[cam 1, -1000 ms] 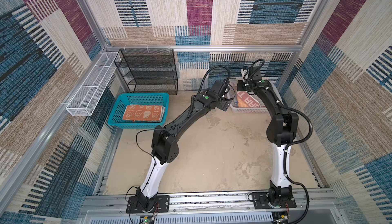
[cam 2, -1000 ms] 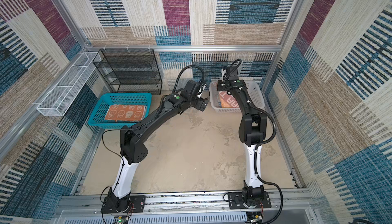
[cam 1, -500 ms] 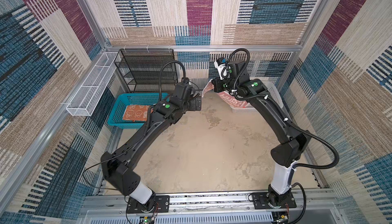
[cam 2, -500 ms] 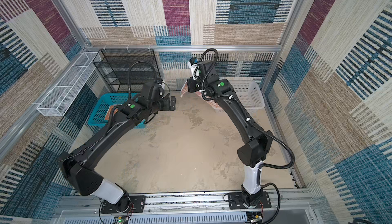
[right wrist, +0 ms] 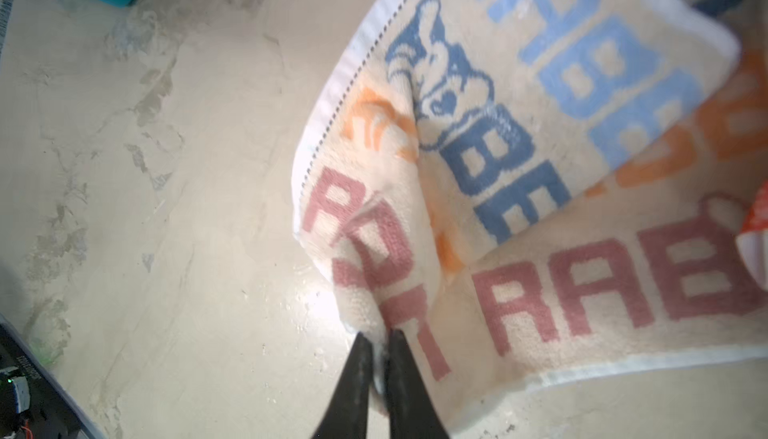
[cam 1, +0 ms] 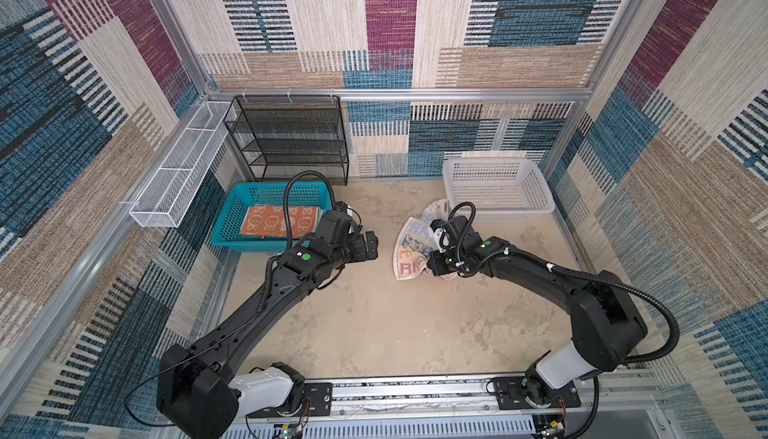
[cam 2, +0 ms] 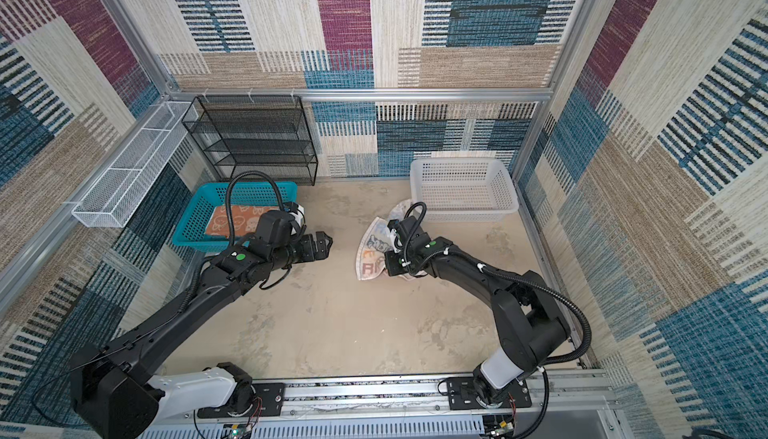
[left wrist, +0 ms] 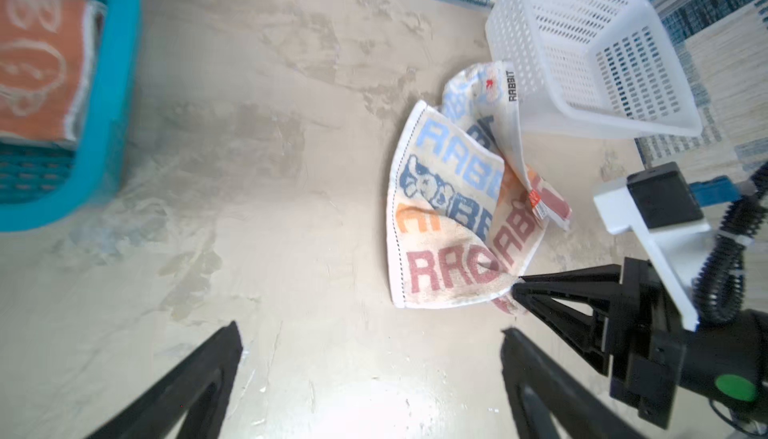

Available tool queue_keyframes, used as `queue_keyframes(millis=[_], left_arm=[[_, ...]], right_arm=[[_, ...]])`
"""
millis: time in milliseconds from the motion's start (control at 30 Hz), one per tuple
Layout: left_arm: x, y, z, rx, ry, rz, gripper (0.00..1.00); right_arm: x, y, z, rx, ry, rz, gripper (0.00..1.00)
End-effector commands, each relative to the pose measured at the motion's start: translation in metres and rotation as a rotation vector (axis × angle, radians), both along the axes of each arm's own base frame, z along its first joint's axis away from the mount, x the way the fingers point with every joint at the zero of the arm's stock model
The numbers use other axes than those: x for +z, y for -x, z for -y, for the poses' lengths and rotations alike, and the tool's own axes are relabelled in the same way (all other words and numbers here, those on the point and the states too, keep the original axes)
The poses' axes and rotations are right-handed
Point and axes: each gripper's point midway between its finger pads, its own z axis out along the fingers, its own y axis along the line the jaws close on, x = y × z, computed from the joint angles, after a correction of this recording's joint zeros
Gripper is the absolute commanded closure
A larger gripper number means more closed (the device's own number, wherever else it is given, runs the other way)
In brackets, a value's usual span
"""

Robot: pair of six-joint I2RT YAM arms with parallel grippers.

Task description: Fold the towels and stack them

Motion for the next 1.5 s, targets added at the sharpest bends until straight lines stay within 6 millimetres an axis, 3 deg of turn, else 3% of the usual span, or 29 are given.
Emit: queue_keyframes(millis=[0, 200, 300, 400, 667, 867, 967, 1133, 1333, 1467], left_arm=[[-0.004, -0.002, 0.021, -0.038, 0.100, -0.020, 0.00], [-0.025, 0.002, 0.034, -0.080, 0.086, -0.065, 0.00], [-0.044, 0.006, 0.046, -0.117, 0.069, -0.112, 0.00], [-0.062, 0.006, 0.058, -0.153, 0.048, -0.154, 0.00], [-0.081, -0.022, 0.107, -0.245, 0.038, -0.201, 0.00], [-0.122, -0.021, 0.135, -0.291, 0.038, -0.299, 0.00], [-0.141, -0.012, 0.134, -0.286, 0.046, -0.327, 0.00], [-0.161, 0.009, 0.115, -0.266, 0.016, -0.366, 0.00], [-0.171, 0.029, 0.099, -0.250, 0.003, -0.393, 0.00], [-0.169, 0.043, 0.095, -0.250, 0.020, -0.403, 0.00]], right_arm=[[0.008, -0.003, -0.002, -0.032, -0.055, 0.050, 0.71], [0.024, 0.005, 0.017, -0.070, -0.027, 0.104, 0.27], [0.035, 0.000, 0.025, -0.106, -0.048, 0.134, 0.12], [0.028, -0.011, 0.035, -0.159, -0.043, 0.126, 0.01], [-0.007, -0.023, 0.058, -0.258, -0.151, 0.032, 0.01], [-0.017, -0.036, 0.065, -0.276, -0.132, 0.022, 0.01], [-0.023, -0.046, 0.069, -0.290, -0.121, 0.019, 0.01], [-0.032, -0.059, 0.070, -0.297, -0.115, -0.003, 0.01], [-0.046, -0.080, 0.056, -0.274, -0.123, -0.045, 0.01], [-0.045, -0.103, 0.034, -0.246, -0.148, -0.054, 0.01]])
